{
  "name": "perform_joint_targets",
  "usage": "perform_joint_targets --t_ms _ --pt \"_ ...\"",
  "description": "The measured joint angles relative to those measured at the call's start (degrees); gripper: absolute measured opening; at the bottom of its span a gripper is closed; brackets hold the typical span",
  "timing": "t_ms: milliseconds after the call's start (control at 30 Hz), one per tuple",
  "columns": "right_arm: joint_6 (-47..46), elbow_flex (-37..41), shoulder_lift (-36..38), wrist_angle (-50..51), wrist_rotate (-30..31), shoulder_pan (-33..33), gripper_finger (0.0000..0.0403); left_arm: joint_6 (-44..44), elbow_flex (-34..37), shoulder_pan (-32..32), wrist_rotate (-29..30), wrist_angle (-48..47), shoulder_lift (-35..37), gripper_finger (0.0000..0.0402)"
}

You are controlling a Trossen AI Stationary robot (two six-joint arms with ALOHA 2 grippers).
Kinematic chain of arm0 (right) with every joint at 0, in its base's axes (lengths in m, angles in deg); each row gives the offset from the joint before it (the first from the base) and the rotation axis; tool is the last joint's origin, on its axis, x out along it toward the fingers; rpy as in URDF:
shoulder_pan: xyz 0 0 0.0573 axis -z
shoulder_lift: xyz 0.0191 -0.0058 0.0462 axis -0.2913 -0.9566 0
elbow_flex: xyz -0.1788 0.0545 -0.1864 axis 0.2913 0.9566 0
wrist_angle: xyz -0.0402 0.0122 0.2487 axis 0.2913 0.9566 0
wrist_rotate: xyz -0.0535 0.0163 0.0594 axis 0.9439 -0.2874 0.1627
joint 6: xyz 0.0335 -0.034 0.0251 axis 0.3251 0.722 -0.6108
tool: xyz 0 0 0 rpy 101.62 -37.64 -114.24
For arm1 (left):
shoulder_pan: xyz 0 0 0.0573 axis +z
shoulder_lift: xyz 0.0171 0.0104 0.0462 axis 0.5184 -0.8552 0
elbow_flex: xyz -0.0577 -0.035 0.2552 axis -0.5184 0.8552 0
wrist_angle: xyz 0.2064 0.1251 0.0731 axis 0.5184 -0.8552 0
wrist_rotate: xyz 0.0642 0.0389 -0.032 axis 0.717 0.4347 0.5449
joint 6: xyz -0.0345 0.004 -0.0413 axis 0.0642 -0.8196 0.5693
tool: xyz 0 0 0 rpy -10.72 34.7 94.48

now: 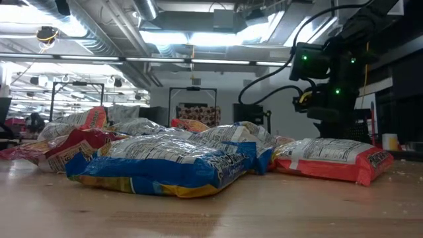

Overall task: Sort Maruchan noodles
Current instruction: Put the red noodle pack into the black bin

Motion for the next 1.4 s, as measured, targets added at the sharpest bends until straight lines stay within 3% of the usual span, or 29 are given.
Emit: perform_joint_targets --t_ms 167,400,800,1167,1400 --pt "-0.76 -4.33 0.34 5.63 -3.48 -0.2 0.0004 0.03 0.0 0.0 -0.04 0.0 0.0 0.0176" --pt "-1.41 -14.74 0.36 16.66 -3.79 -0.17 0.0001 0.05 0.0 0.0 -0.09 0.02 0.0 0.0176" --pt "-2.24 -35.17 0.4 33.22 2.23 -0.11 0.0 -0.04 0.0 0.0 -0.09 0.02 0.0 0.0176" --pt "2.12 -47.99 -0.38 27.73 6.16 1.64 0.0 -0.11 0.0 -0.01 0.05 0.02 0.0 0.0176" --pt "8.34 -52.71 -8.58 16.95 3.75 7.88 0.0 -0.13 0.0 -0.02 0.1 0.03 0.02 0.0176"
